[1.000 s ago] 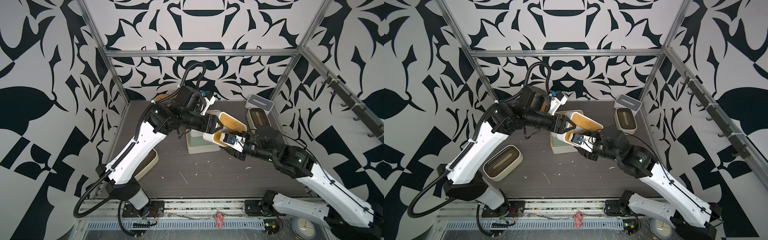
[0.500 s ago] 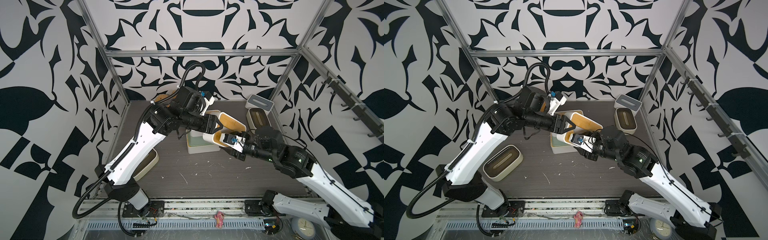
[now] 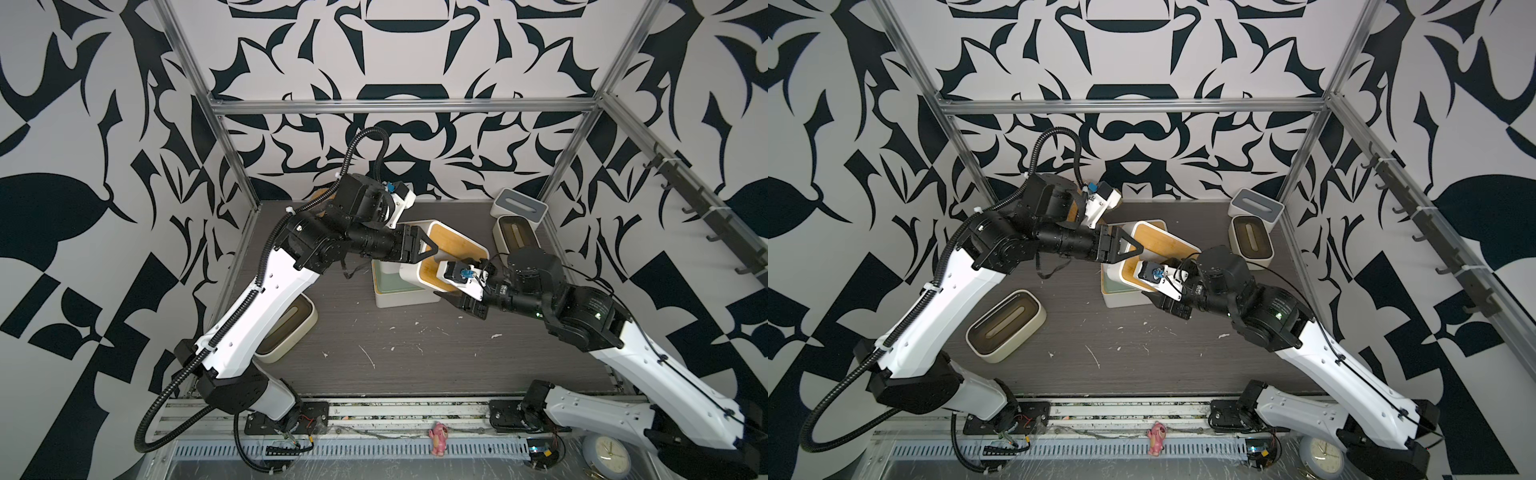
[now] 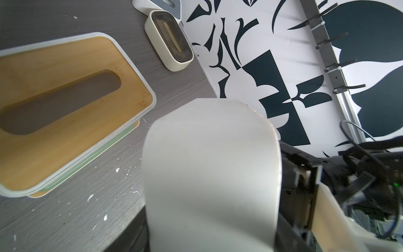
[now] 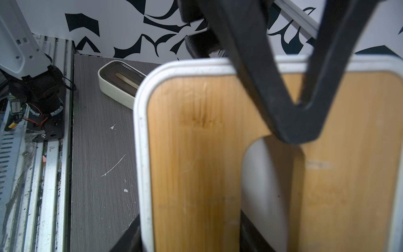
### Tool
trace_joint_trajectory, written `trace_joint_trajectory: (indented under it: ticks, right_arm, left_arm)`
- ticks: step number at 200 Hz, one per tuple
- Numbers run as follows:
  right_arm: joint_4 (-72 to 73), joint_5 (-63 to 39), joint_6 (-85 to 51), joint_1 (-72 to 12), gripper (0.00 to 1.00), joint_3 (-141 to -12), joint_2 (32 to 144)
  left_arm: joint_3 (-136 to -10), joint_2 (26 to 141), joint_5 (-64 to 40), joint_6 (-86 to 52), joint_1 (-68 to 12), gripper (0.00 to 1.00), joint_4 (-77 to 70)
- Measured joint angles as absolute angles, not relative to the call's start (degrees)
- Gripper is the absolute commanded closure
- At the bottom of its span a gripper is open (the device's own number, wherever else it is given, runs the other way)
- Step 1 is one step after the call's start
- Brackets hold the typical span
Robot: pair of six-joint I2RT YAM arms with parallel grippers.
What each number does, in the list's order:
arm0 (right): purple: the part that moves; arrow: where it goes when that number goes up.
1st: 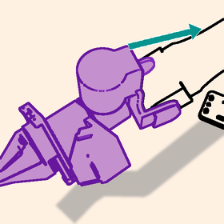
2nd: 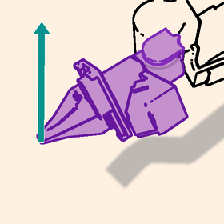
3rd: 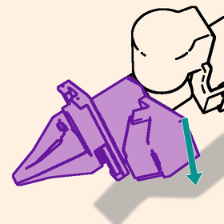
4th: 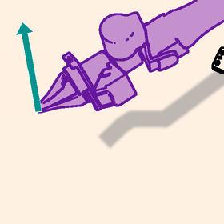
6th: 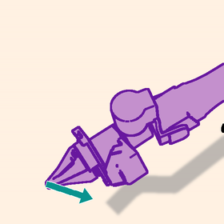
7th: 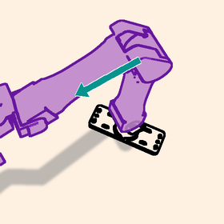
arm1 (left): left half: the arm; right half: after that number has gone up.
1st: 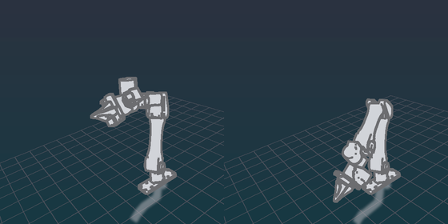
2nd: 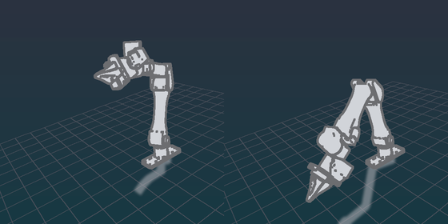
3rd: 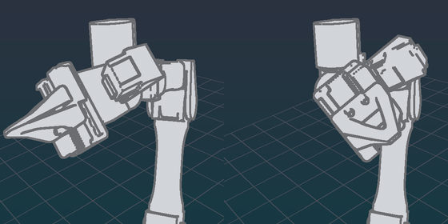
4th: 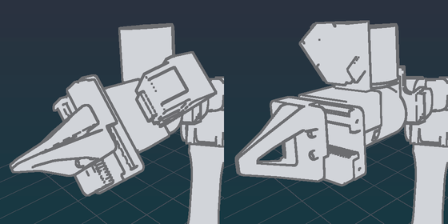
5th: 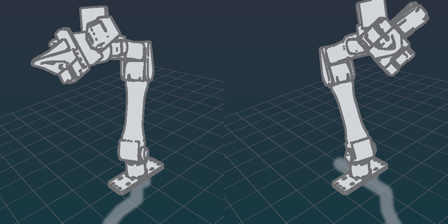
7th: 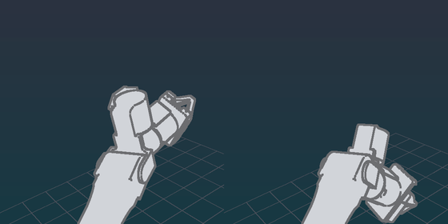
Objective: Stack the tissue boxes
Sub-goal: Place the tissue box at the tissue box.
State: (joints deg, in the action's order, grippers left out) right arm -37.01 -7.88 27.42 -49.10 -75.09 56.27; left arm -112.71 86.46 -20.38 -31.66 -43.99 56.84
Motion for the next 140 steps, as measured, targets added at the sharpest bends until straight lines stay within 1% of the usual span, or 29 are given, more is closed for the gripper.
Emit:
trace_joint_trajectory:
  ticks: [7,14,23,26,84,93,100,121,140]
  right_arm:
    - [-36.99,-7.86,27.22,-49.12,0.36,-75.96,56.21]
    - [-36.99,-7.84,26.74,-49.12,0.23,-77.01,56.16]
    - [-36.91,-7.73,26.87,-49.12,0.12,-78.11,56.05]
    - [-36.88,-7.68,26.79,-49.12,0.1,-78.43,56.03]
    - [-36.88,-6.96,25.17,-49.12,0.04,-81.32,56.58]
    - [-36.16,-4.93,23.44,-49.12,0.03,-81.38,56.55]
    - [-35.33,-2.22,21.28,-49.23,0.01,-81.54,56.55]
    - [-34.46,7.4,15.31,-49.25,0.01,-84.12,56.69]
    - [-32.56,13.69,11.4,-49.17,0.01,-85.93,55.61]
  left_arm:
    - [-112.44,86.3,-20.01,-31.75,-43.44,0.74,56.82]
    - [-112.18,86.19,-19.53,-31.81,-42.94,0.74,56.8]
    - [-112.03,86.19,-19.11,-31.97,-42.52,0.74,56.82]
    - [-111.98,86.19,-19.03,-32.01,-42.39,0.74,56.82]
    - [-110.98,85.62,-18.22,-32.91,-41.28,0.75,56.45]
    - [-110.67,85.47,-18.24,-33.28,-40.84,0.75,56.4]
    - [-110.15,85.17,-18.26,-33.71,-40.18,0.75,56.05]
    - [-108.12,84.09,-18.94,-35.53,-37.41,0.75,54.24]
    - [-105.03,82.48,-20.88,-38.28,-33.82,0.75,50.68]
